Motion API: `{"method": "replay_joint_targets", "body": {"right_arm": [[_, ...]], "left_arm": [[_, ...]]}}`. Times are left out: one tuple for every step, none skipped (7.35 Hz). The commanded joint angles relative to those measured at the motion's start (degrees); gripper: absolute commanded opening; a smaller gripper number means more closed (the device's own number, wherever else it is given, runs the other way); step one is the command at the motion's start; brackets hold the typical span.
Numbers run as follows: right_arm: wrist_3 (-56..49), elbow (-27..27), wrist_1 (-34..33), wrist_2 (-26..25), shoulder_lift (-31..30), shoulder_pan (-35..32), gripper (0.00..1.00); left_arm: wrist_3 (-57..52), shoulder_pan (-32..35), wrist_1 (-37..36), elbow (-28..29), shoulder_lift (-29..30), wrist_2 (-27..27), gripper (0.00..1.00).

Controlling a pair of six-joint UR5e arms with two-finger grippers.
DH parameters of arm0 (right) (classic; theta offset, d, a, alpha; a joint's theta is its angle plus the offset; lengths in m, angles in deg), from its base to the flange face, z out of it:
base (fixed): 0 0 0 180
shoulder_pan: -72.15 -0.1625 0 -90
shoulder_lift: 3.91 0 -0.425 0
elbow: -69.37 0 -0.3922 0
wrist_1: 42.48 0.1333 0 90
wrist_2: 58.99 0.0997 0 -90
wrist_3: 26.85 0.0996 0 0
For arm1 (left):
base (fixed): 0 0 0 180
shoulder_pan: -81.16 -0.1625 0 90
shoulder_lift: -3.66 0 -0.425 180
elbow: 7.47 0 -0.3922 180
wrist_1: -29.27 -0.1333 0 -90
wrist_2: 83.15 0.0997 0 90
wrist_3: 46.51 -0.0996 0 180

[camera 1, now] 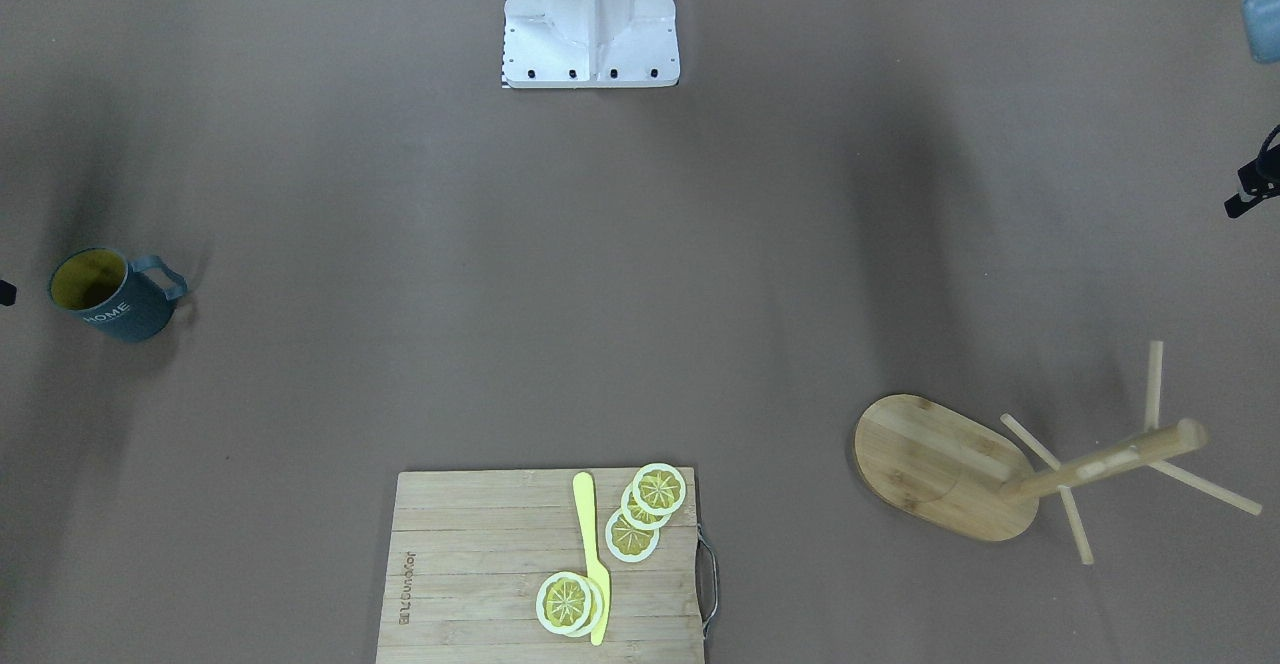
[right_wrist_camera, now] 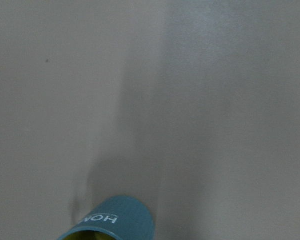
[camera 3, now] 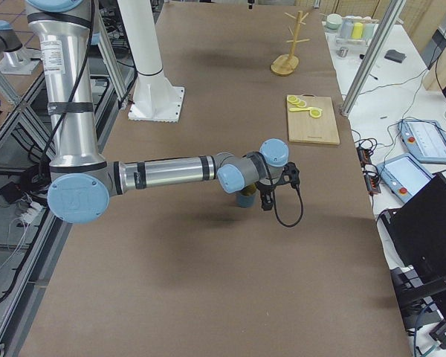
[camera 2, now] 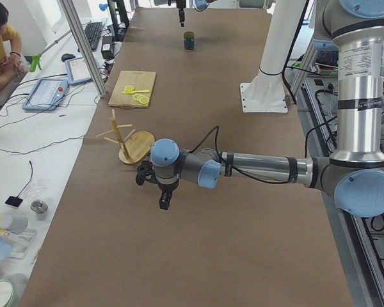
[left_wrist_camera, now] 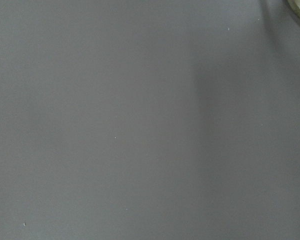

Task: Hang cup on storage rack
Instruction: 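Reach the right gripper down to the blue mug and grasp its rim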

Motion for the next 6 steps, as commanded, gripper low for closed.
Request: {"method": "replay_joint_targets", "body": {"right_arm": [[0.20,-0.53,-0.06,-0.32,0.66,4.02,0.93],[0.02,-0.70,0.03,-0.14,0.05,4.47,0.91],[0.02,-0.09,0.03,0.29,-0.39,4.47,0.90],[-0.33,-0.61,0.03,0.21,-0.40,4.56,0.82],[0.02,-0.61,0.11,-0.14,-0.40,4.99,0.54],[0.02,-0.96,0.12,-0.32,-0.40,5.69,0.26]], "left_arm": [[0.06,0.01,0.12,-0.08,0.39,-0.02,0.98],[0.15,0.01,0.03,0.18,1.00,-0.02,0.98],[0.15,0.01,0.03,0.19,1.27,-0.02,0.98],[0.24,0.01,0.03,0.10,1.27,-0.02,0.98],[0.15,-0.08,0.03,0.10,1.27,-0.02,0.98],[0.15,0.01,0.03,0.19,1.27,-0.02,0.98]]}}
